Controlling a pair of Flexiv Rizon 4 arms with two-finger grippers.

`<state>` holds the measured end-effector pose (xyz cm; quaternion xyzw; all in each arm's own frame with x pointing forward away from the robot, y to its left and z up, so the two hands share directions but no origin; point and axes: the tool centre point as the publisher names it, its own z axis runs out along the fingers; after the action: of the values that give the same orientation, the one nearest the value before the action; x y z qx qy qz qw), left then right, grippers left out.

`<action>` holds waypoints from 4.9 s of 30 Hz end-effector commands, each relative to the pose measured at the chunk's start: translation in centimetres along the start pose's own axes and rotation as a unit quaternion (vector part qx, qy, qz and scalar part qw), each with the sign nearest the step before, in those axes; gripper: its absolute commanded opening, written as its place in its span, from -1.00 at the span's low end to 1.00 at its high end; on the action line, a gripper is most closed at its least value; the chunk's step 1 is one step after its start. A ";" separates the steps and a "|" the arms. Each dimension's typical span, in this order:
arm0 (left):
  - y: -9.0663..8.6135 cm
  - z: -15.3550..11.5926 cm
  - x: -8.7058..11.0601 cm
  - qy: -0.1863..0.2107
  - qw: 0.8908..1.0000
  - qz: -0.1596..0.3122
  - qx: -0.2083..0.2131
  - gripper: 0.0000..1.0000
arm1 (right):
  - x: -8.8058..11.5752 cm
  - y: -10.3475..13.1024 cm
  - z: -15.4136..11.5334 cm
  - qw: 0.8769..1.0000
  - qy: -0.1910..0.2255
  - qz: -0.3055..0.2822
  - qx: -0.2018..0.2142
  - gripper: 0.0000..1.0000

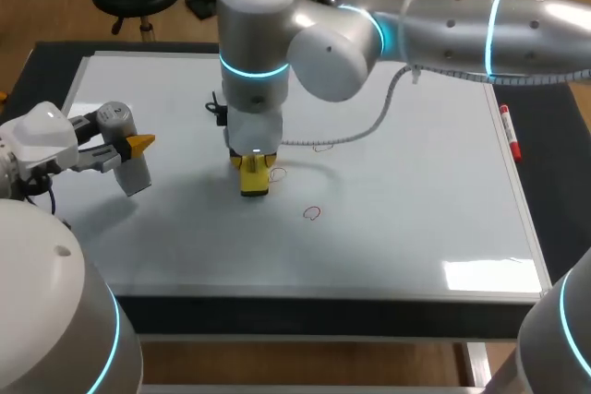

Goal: Pick up the inspection probe, press it on each red-marked spot on the whiteboard one by one, put down the probe, pick up the eraser, and wipe off all the red marks.

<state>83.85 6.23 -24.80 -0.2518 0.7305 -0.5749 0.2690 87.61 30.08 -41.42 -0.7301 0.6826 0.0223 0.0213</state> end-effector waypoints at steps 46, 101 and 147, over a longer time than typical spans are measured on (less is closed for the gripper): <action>-0.1 0.2 0.0 -0.002 1.000 0.000 0.000 -1.00 | 8.1 1.2 -1.2 0.997 0.039 0.071 0.011 -1.00; -0.1 0.2 0.0 -0.002 1.000 0.000 0.000 -1.00 | 38.1 -0.1 -6.0 0.945 0.022 0.328 -0.004 -1.00; -4.2 10.8 2.0 0.156 0.985 0.045 0.060 -1.00 | 38.3 -0.3 -6.1 0.942 0.030 0.334 0.000 -1.00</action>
<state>86.91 -1.23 -22.31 -0.1410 0.7262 -0.6320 0.2307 90.38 -8.33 -37.74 -0.4599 0.8879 0.0075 -0.0071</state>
